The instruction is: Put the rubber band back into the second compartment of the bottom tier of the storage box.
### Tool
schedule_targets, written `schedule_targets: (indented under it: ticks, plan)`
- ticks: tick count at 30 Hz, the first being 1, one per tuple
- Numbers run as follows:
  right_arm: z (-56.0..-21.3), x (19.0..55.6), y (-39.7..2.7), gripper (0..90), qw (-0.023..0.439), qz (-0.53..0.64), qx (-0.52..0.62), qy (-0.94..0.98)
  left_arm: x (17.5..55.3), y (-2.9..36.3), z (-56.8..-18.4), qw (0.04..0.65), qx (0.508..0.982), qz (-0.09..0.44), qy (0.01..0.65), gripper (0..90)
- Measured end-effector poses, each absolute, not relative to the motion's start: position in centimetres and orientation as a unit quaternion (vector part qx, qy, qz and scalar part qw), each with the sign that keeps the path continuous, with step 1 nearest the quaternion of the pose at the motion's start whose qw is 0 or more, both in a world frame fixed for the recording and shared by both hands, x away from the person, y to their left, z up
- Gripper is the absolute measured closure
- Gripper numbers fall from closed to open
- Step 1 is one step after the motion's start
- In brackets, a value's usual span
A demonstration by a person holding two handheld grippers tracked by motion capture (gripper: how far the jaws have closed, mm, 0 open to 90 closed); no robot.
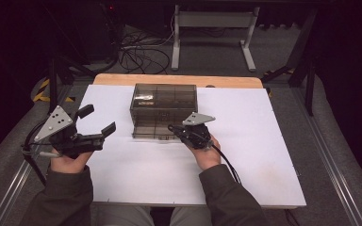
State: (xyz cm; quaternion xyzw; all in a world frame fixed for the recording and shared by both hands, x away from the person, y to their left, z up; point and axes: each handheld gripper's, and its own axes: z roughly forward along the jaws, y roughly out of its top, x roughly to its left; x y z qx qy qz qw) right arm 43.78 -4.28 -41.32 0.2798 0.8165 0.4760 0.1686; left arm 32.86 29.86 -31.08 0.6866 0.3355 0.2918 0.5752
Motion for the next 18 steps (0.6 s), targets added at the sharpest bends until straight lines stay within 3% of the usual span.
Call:
schedule_targets:
  ticks: [18]
  plan:
    - [-41.9, 45.5, -2.4, 85.6, 0.161, 0.467, 0.281, 0.823, 32.9, 30.0, -31.1, 0.577, 0.686, 0.29, 0.335, 7.4]
